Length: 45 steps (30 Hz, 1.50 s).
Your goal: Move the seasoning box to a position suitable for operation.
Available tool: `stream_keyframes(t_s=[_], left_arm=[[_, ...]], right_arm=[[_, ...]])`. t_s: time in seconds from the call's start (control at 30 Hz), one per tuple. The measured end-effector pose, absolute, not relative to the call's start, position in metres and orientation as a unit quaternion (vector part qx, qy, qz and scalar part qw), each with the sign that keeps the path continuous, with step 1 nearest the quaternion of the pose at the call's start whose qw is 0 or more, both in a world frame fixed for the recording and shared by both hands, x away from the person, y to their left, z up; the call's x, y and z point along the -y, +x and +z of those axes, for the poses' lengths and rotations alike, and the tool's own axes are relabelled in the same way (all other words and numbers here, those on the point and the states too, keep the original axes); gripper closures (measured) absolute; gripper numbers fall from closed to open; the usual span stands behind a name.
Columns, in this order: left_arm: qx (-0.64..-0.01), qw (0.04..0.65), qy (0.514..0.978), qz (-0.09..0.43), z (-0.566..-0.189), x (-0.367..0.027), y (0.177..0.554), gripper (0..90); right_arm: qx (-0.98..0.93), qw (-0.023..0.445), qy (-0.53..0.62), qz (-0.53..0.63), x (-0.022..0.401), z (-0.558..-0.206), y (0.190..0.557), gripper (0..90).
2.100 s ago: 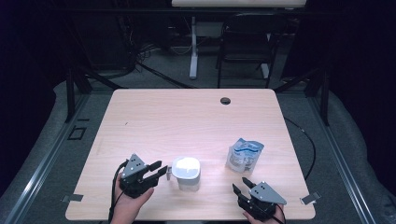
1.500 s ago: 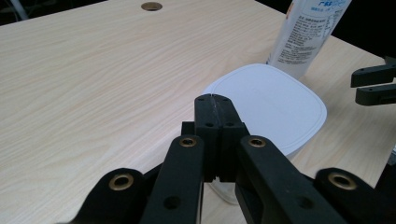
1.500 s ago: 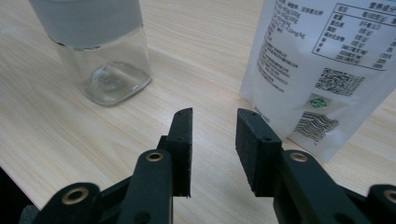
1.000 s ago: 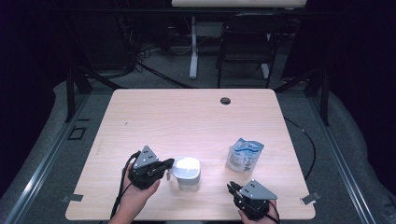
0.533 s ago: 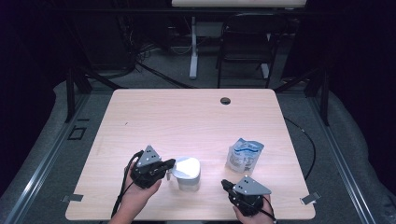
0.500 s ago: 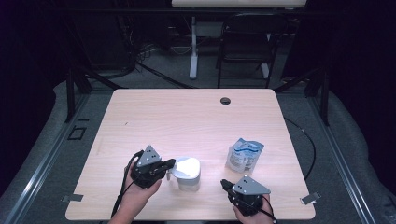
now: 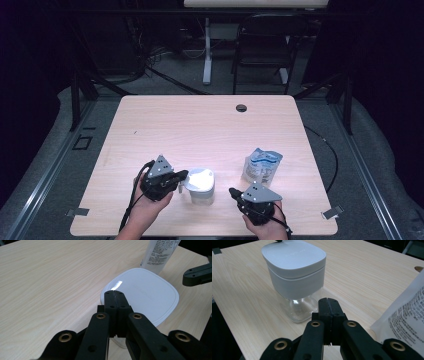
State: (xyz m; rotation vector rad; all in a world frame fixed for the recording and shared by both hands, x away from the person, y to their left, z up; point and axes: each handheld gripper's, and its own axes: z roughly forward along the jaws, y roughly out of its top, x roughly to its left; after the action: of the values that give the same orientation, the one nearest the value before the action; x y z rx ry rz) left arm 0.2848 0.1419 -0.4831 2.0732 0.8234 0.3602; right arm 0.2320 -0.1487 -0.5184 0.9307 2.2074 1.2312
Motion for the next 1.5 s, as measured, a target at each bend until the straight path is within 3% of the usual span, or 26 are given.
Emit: stream_keyframes(t_s=[1.5], left_arm=[[-0.333,0.435,0.824,0.147,-0.485,-0.143,0.284,90.0]], right_arm=[[-0.822,0.201,0.3,0.441,0.115,-0.519,0.254,90.0]])
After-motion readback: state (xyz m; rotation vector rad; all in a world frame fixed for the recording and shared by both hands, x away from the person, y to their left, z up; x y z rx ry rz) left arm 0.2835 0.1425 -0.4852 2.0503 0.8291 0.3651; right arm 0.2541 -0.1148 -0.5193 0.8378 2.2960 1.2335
